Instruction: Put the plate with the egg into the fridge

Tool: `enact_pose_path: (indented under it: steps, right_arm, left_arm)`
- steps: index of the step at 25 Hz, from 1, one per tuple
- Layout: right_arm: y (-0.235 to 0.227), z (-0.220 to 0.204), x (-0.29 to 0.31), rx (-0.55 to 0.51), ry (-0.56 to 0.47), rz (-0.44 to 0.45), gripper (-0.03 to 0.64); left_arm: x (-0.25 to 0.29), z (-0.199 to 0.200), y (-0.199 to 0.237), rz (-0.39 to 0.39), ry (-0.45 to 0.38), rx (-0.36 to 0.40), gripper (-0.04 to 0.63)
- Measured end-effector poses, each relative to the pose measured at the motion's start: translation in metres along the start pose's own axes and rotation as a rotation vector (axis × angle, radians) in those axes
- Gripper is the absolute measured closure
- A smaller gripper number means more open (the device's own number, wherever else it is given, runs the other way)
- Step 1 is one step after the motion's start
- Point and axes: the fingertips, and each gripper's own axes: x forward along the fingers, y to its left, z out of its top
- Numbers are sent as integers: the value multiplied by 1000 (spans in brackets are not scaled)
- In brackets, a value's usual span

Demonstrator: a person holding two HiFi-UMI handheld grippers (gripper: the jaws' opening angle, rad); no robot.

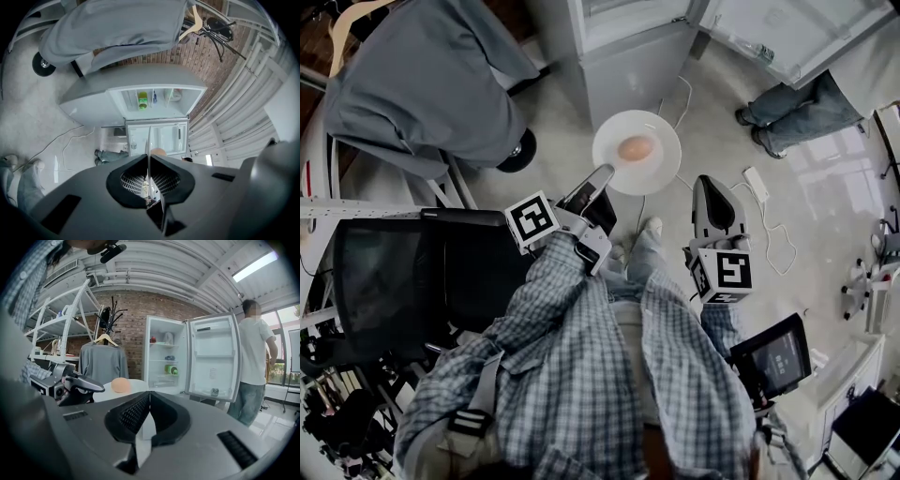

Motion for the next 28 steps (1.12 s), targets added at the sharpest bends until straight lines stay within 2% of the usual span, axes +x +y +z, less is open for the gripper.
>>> enact_pose_path:
  steps: [5,13,20,28]
  right_arm:
    - [-15,0,7,-8,15,7,609]
    - [-42,19,43,-1,-28,47,609]
    - [-79,15,72,10,-19,57,609]
    - [-114,28,109,-9,-28,101,609]
  left_arm:
    - [11,2,0,-3,-17,3,577]
    - [46,15,-1,4,-56,5,577]
    - [88,23,-1,1,-73,2,577]
    - [130,33,-4,16,-114,17,577]
